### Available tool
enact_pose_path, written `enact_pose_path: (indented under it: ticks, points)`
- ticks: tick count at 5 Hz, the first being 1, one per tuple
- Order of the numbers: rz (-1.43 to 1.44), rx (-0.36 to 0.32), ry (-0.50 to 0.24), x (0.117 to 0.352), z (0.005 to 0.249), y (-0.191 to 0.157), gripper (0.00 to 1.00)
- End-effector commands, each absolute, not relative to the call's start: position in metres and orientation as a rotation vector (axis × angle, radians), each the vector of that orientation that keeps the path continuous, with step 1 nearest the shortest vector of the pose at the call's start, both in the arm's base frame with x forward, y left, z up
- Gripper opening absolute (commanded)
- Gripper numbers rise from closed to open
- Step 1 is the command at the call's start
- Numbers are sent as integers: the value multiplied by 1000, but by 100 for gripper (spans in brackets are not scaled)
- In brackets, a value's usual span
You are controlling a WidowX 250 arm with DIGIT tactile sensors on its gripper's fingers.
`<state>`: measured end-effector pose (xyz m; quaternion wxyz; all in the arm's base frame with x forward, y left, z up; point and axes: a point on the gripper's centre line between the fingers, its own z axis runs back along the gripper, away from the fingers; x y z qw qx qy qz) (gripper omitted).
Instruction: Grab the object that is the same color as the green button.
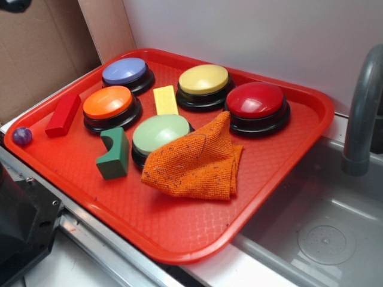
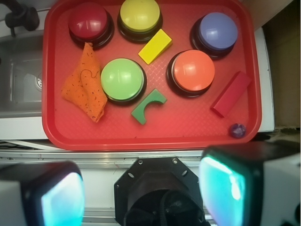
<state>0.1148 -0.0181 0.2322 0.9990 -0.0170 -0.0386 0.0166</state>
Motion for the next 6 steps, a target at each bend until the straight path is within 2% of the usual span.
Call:
enact_pose_path:
  ticks: [1, 2, 4, 6]
  points:
    - [-154, -7, -75, 139, 206, -26, 100]
    - [-201, 17, -108, 151, 182, -27, 100]
    - [-142, 98, -110, 160, 136, -32, 100]
    - [-102, 93, -149, 166, 85, -29, 100]
